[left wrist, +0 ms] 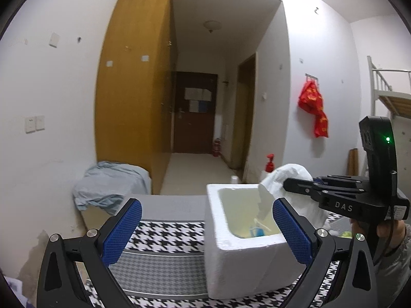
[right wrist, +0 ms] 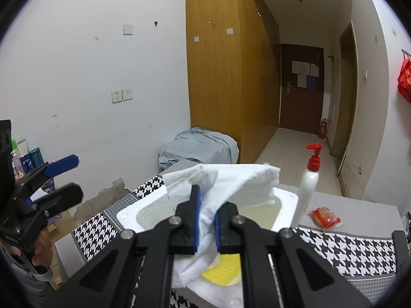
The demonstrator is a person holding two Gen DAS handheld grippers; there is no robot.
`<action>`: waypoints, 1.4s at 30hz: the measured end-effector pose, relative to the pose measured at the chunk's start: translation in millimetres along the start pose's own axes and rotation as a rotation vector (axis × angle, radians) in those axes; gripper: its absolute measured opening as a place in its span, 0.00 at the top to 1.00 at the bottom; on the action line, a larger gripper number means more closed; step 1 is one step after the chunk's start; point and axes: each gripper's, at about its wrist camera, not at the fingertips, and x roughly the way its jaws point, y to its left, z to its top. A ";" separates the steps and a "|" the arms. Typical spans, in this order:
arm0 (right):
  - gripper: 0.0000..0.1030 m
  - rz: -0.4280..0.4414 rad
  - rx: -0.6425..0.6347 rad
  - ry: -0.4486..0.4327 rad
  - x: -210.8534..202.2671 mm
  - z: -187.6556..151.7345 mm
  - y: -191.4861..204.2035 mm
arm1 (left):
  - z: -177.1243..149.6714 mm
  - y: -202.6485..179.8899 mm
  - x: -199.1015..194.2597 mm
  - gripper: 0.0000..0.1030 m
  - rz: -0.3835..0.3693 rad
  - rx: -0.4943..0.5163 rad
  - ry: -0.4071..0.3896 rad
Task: Organize soft objects
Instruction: 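Lower the white towel into the box and open the right tool, then withdraw both tools from the box toward the foam roll and packet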
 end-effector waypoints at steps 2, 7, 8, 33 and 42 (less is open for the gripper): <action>0.88 0.002 0.000 0.004 2.4 1.3 -0.4 | -0.9 0.8 -3.2 0.01 0.032 0.001 -0.011; 0.88 -0.004 -0.006 0.021 10.4 1.6 1.6 | -6.2 2.0 -5.6 0.01 0.026 -0.008 -0.007; 0.88 -0.007 -0.003 0.026 12.4 1.6 1.3 | -7.2 1.6 -5.2 0.01 0.024 -0.006 -0.005; 0.21 -0.074 -0.036 0.048 -1.4 -6.7 5.8 | -8.9 1.0 -7.7 0.01 0.012 -0.014 0.002; 0.10 -0.086 -0.008 0.020 -23.8 -9.0 -2.0 | -5.6 -12.1 -13.8 0.01 0.055 -0.010 -0.010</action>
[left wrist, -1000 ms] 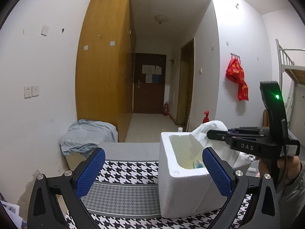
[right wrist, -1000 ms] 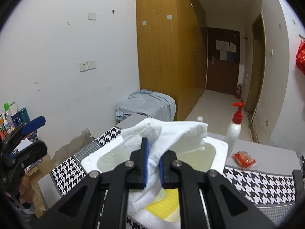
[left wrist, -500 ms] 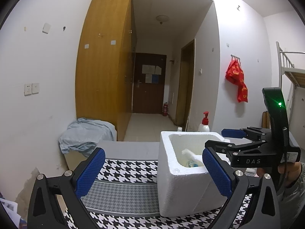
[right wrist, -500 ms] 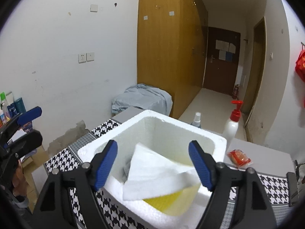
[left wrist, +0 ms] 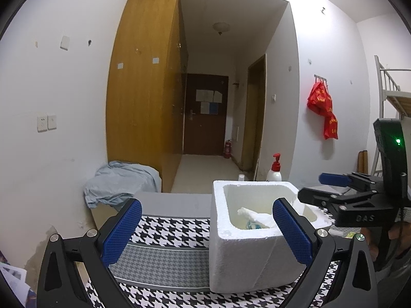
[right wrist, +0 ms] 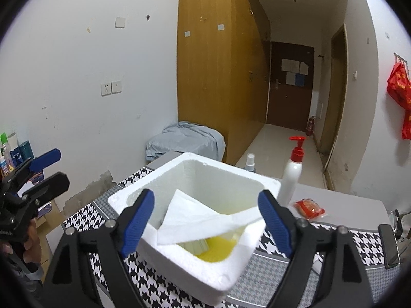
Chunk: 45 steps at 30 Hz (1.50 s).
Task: Organize soft objects
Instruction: 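Withdraw both tools from the box toward the foam roll and packet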
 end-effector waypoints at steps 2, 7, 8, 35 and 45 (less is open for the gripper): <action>0.01 0.010 0.016 -0.006 -3.3 -1.4 -2.2 | 0.6 -3.2 -0.9 0.01 0.005 0.000 0.001; 0.00 0.010 0.023 -0.022 -9.5 -3.4 -3.1 | 2.3 -10.1 -2.9 0.01 0.019 0.009 -0.001; 0.00 0.010 0.025 -0.025 -10.5 -3.0 -3.5 | 2.3 -10.5 -3.2 0.01 0.015 0.009 -0.001; 0.00 -0.137 0.105 -0.095 -68.5 -25.3 -47.1 | 5.5 -60.0 -0.1 0.01 -0.172 0.024 0.008; 0.00 -0.237 0.138 -0.116 -94.5 -36.3 -68.7 | 3.4 -86.1 5.1 0.01 -0.252 0.062 0.020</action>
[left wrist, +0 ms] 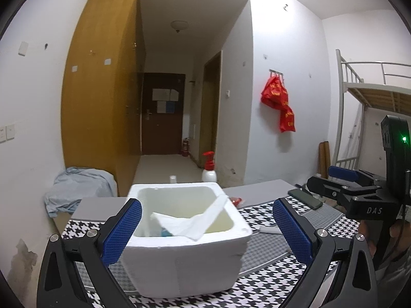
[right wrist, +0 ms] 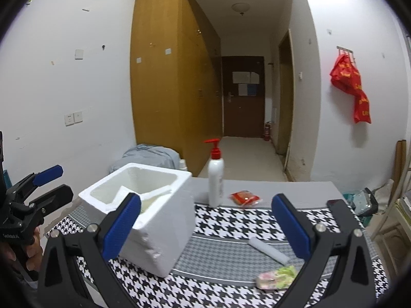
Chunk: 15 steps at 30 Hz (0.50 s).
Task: Organize soft objects
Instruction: 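Withdraw both tools from the box toward the foam roll and packet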
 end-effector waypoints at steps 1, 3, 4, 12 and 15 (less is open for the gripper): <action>0.00 -0.006 0.002 -0.002 -2.1 -0.5 -2.5 | 0.5 -0.8 1.1 0.01 -0.003 0.001 0.001; 0.00 -0.013 0.002 -0.005 -5.6 -1.7 -4.9 | 0.7 -4.8 2.4 0.01 -0.017 0.004 0.000; 0.00 -0.019 0.001 -0.007 -7.7 -2.3 -6.3 | 0.5 -6.2 2.9 0.01 -0.022 0.004 0.001; 0.00 -0.055 0.002 -0.012 -18.3 -7.1 -16.7 | -2.1 -22.1 7.6 0.01 -0.069 0.019 0.005; 0.00 -0.066 0.004 -0.016 -23.7 -9.5 -21.5 | -3.0 -29.4 9.7 0.01 -0.073 0.027 0.002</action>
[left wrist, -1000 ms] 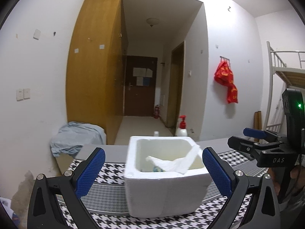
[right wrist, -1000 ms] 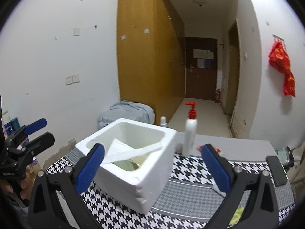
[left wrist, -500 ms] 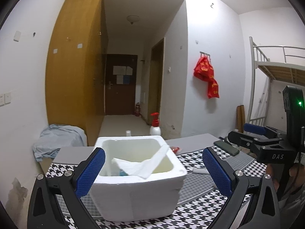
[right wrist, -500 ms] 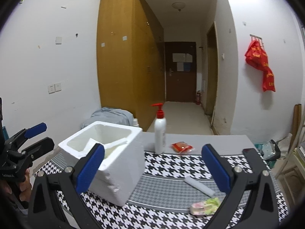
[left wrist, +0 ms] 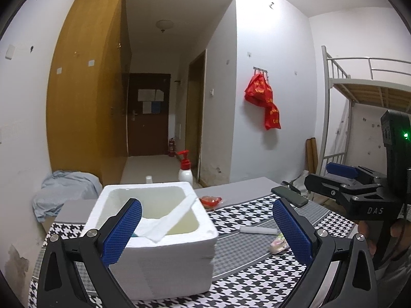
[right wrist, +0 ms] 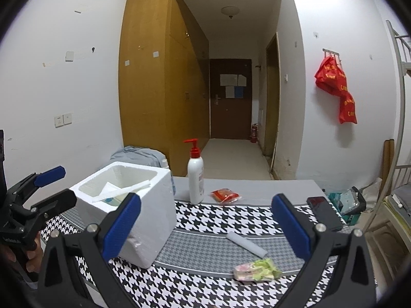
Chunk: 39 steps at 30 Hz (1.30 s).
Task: Organize soft objects
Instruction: 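Withdraw both tools from the box toward the foam roll and packet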
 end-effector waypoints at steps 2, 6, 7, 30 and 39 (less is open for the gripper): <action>0.00 -0.017 0.005 -0.004 -4.5 -2.7 -5.7 | -0.8 -4.7 2.9 0.01 -0.015 -0.002 0.001; 0.00 -0.052 0.021 -0.011 -11.0 -8.3 -15.5 | -3.0 -13.7 8.9 0.01 -0.040 0.004 0.008; 0.00 -0.056 0.025 -0.010 -12.0 -9.6 -17.9 | -3.5 -15.9 10.7 0.01 -0.046 0.008 0.010; 0.00 -0.193 0.043 0.030 -21.8 -47.6 -44.3 | -24.4 -33.5 38.4 0.01 -0.170 -0.034 0.056; 0.00 -0.208 0.073 0.072 -17.7 -61.6 -54.8 | -41.5 -46.2 47.1 0.01 -0.209 -0.034 0.094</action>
